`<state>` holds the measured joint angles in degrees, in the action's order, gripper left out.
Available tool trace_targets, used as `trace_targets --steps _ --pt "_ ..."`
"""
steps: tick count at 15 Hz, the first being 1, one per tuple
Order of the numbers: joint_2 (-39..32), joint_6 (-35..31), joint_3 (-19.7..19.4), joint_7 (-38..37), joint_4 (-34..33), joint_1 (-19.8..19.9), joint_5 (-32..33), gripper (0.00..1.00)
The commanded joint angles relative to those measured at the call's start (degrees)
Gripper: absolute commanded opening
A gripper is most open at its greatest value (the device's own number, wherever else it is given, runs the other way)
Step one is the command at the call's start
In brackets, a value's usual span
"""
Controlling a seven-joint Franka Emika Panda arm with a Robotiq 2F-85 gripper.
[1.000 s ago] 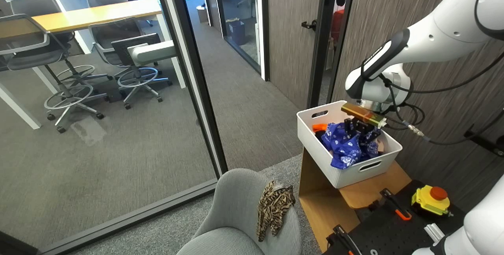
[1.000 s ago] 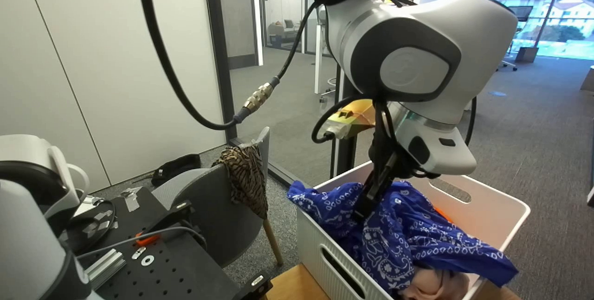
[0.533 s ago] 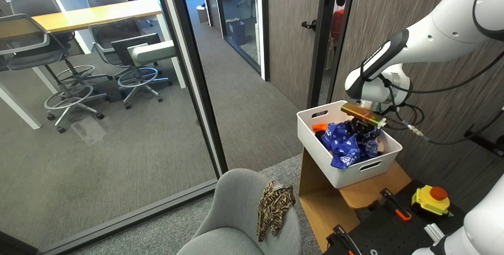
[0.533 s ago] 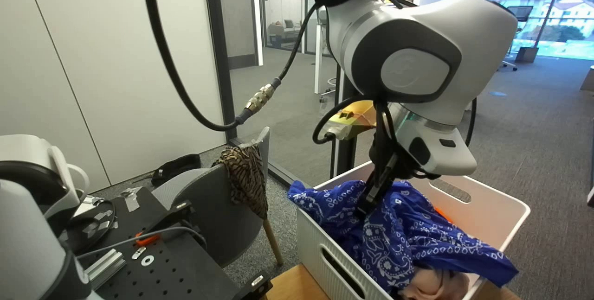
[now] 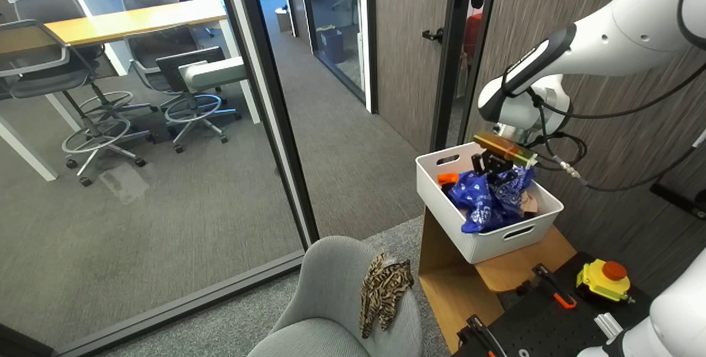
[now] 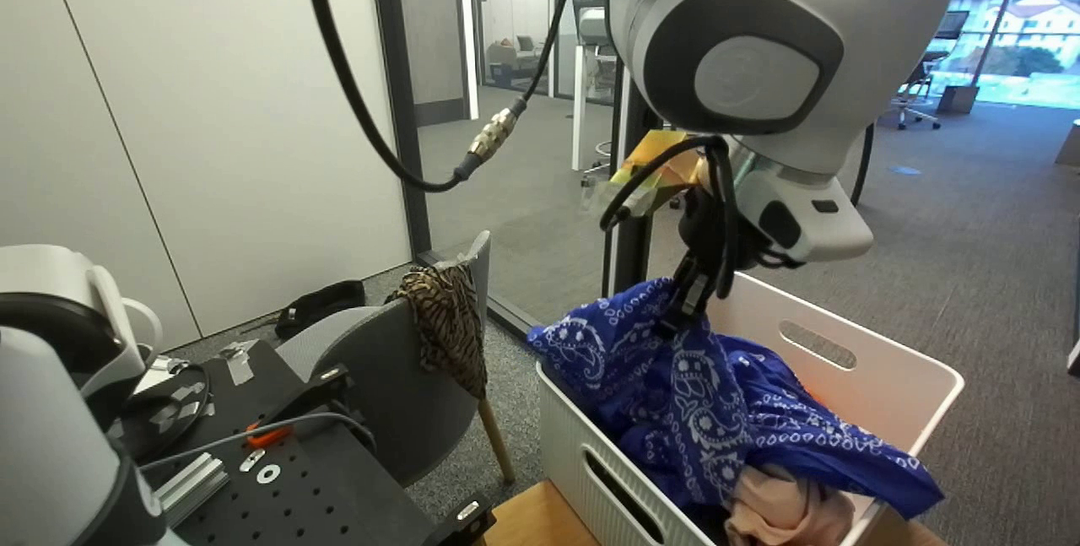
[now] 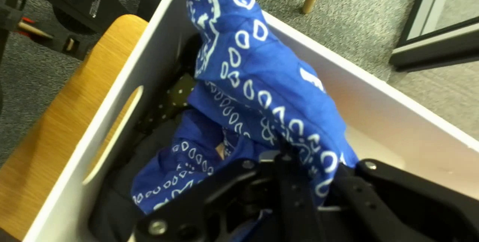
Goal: Remove the blue bandana from the basket and put it on the chair.
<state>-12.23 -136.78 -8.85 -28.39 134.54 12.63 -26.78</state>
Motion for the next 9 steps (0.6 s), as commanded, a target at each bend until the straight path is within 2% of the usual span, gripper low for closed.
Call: trace_targets --steps 1,5,8,9 --pt "5.4 5.9 1.5 8.5 -2.2 -0.4 -5.1 0.06" --pt "9.0 12.4 2.2 16.7 -5.5 -1.4 -9.3 0.07" --pt "11.6 16.5 2.6 21.2 -7.7 -2.9 -10.1 0.05" --pt "12.6 17.7 2.9 22.4 -8.4 -3.6 -9.8 0.08"
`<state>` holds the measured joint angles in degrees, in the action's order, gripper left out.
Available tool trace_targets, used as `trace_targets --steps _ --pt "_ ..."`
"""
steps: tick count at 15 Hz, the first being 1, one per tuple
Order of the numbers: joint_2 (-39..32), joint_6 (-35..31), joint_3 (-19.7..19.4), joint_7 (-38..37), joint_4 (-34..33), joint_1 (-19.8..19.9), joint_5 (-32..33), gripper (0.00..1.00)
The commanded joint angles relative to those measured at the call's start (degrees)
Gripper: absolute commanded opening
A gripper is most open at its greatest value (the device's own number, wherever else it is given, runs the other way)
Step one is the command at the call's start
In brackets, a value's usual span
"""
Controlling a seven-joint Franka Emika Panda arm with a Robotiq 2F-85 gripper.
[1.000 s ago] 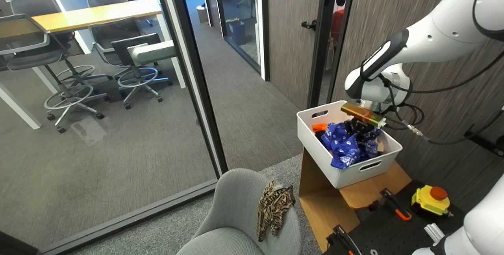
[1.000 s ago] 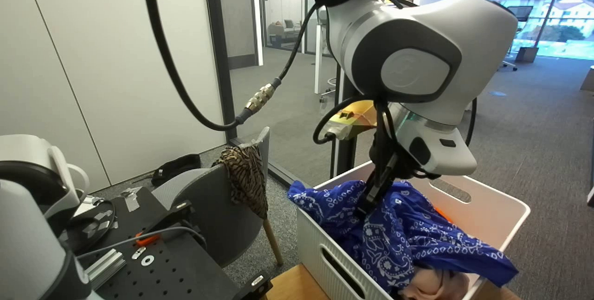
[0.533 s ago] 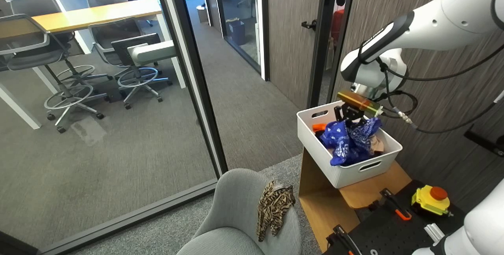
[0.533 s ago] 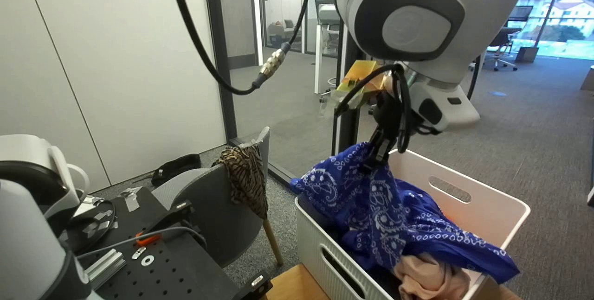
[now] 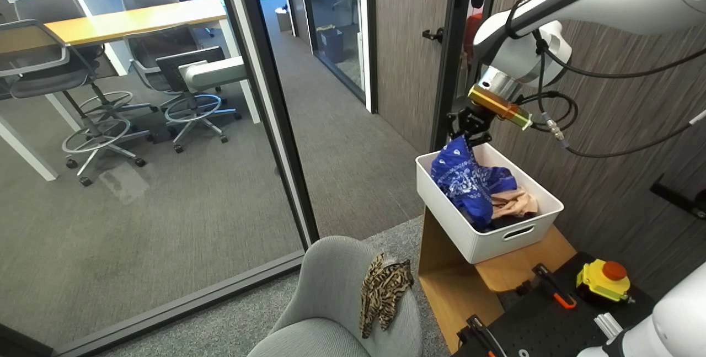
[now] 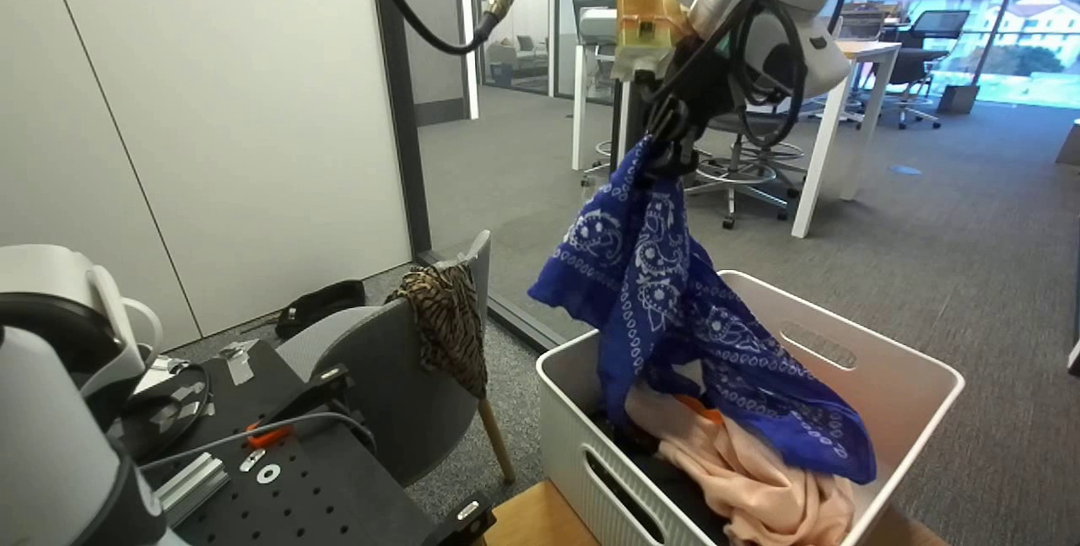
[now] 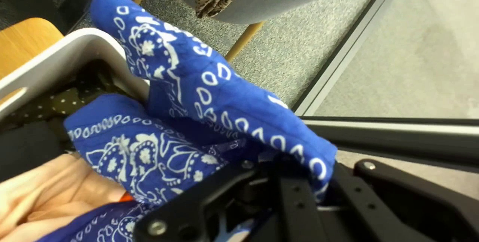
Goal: Remove the blue bandana from the basket and put it on the chair.
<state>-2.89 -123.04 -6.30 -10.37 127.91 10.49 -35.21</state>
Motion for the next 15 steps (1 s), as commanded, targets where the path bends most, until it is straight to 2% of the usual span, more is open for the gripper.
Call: trace_targets --steps 1,7,15 --pt "4.1 5.3 0.7 5.5 -2.6 -2.2 -1.2 0.06" --pt "7.8 11.5 3.4 9.5 -8.8 -7.0 -0.3 0.06" --pt "4.1 14.7 6.7 12.9 -16.4 -11.7 -0.9 0.06"
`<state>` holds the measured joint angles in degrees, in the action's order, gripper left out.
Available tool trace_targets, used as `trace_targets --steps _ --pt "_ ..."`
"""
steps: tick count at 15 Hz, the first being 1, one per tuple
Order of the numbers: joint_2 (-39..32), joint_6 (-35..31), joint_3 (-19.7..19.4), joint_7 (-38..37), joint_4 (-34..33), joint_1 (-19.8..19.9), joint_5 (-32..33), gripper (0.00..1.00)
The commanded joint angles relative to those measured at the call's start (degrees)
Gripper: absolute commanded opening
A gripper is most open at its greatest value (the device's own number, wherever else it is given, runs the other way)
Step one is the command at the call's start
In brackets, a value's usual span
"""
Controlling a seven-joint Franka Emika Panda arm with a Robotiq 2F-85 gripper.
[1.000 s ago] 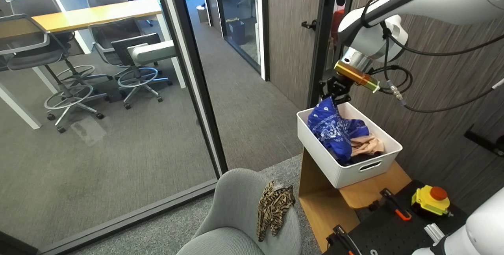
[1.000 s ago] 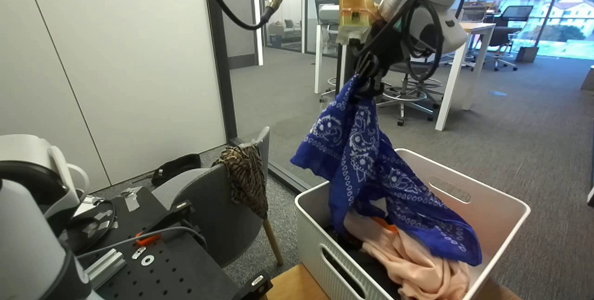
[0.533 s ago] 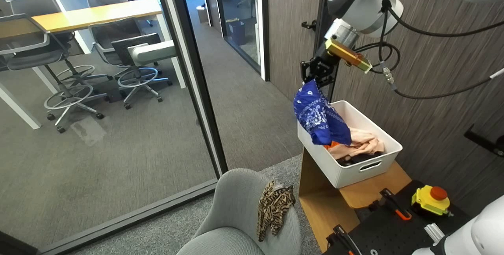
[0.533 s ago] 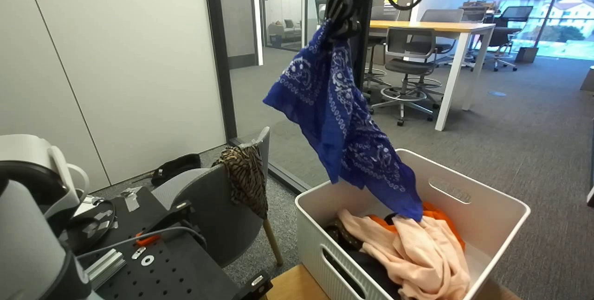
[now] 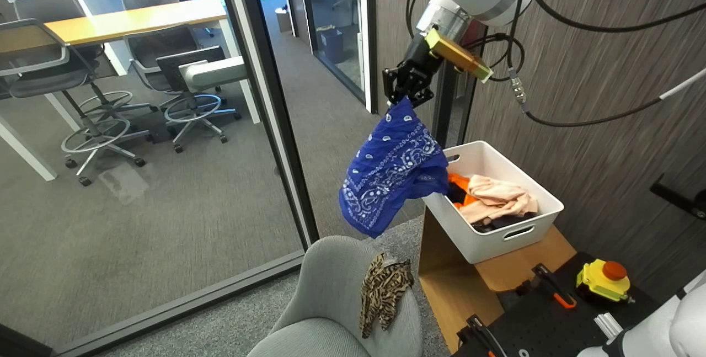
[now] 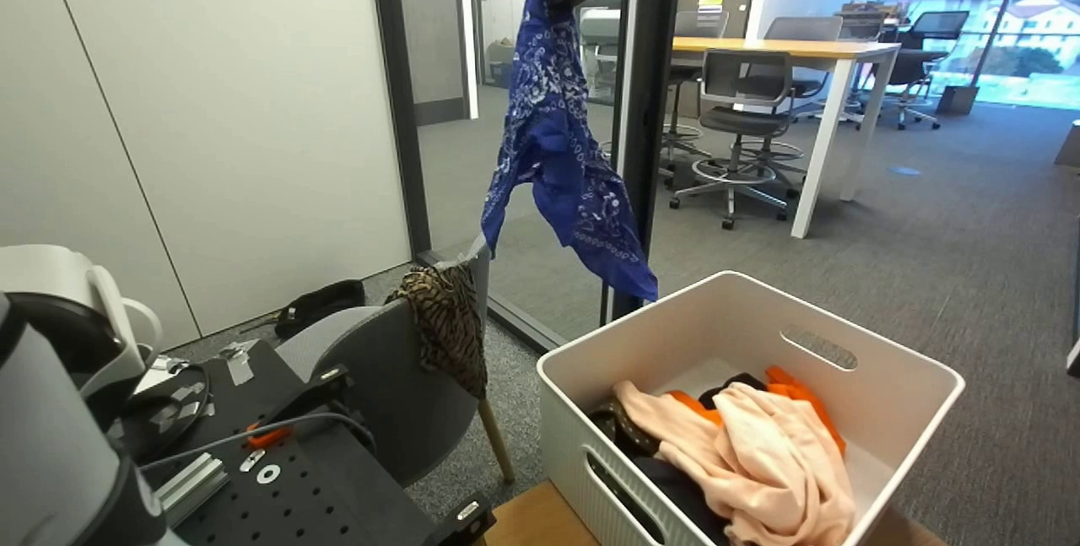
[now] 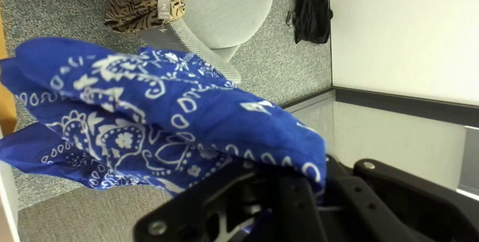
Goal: Remove the blue bandana from the basket and put it on the chair.
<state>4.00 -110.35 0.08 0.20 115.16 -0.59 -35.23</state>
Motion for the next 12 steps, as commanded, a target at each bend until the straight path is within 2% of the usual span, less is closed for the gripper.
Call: trace_targets --steps 1,12 --pt "-3.9 2.3 0.6 2.7 -4.3 -1.0 -0.9 0.06" --pt "-15.2 1.5 1.6 2.5 -11.7 -0.7 2.9 0.06"
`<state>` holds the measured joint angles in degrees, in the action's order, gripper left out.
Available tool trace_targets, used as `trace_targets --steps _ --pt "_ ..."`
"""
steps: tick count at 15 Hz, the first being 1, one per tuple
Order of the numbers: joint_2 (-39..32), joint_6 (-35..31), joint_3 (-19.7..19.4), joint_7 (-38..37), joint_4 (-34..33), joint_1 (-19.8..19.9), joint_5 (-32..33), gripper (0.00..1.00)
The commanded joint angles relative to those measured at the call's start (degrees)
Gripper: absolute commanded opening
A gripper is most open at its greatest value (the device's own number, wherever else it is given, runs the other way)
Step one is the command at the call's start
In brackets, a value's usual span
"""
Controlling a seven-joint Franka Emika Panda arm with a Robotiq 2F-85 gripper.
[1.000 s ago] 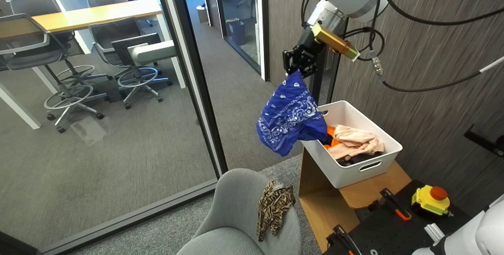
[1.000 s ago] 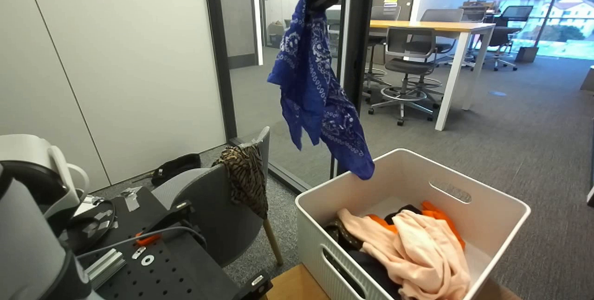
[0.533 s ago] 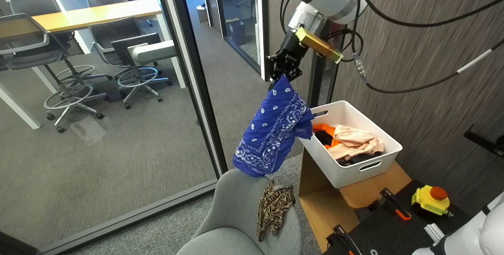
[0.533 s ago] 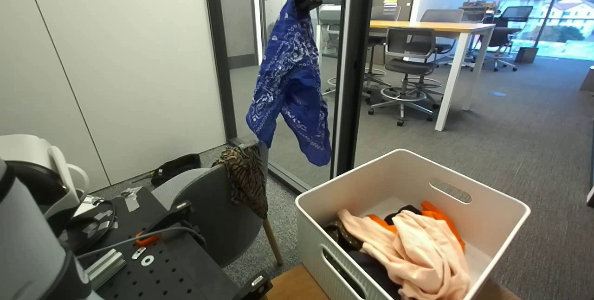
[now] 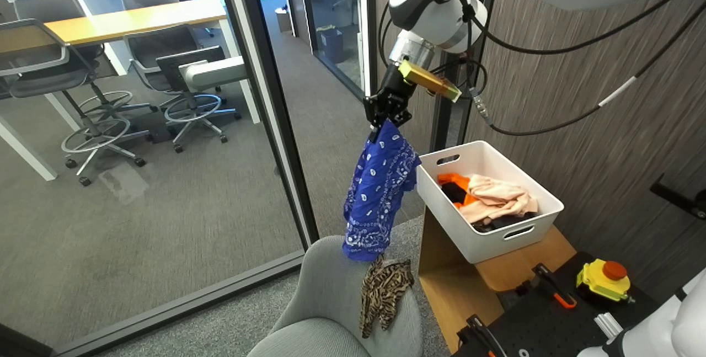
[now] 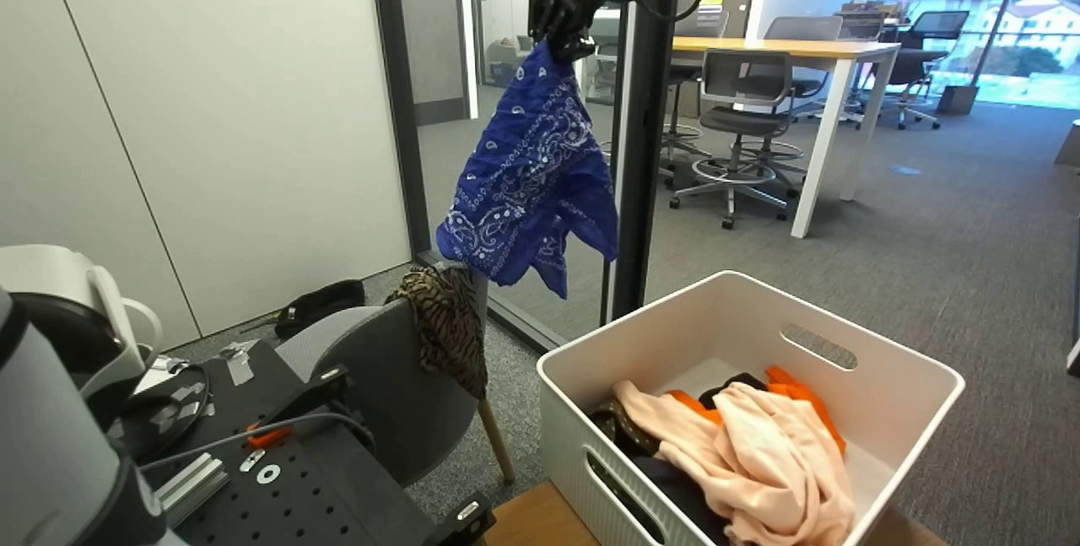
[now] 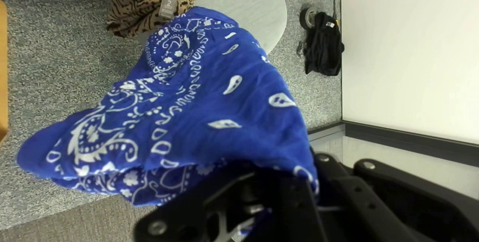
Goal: Remove the blue bandana from the basket and put it on the chair.
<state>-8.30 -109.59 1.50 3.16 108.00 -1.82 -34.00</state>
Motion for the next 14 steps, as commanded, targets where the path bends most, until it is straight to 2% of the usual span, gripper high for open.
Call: trace_targets --steps 1,9,14 --pt "-3.6 0.6 0.3 -0.4 -5.0 0.5 2.2 0.06" --pt "-9.6 -2.0 1.6 -2.1 -6.5 -1.2 10.5 0.06" --pt "-17.2 -5.1 1.0 -7.1 -9.5 -3.1 19.6 0.07"
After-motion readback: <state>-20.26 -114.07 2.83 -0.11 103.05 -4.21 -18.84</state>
